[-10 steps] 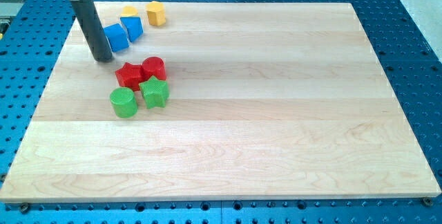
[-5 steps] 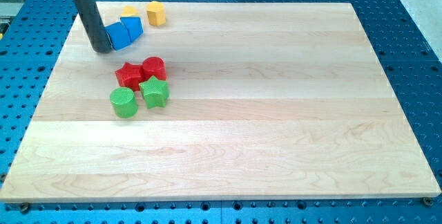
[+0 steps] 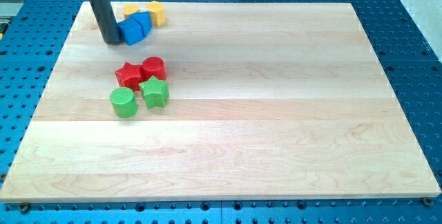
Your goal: Move the blue cube vertically above the red star
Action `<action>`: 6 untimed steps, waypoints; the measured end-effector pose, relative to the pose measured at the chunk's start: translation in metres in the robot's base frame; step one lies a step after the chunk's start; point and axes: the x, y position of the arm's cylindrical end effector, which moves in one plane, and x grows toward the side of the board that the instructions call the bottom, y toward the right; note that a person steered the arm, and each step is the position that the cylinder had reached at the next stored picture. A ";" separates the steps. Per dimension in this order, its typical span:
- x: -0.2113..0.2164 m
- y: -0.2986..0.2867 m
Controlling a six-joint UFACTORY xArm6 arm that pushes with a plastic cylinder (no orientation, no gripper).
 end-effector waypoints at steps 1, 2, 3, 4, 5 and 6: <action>-0.008 0.000; -0.008 0.000; -0.016 0.002; -0.023 0.009; -0.023 -0.001; 0.011 -0.065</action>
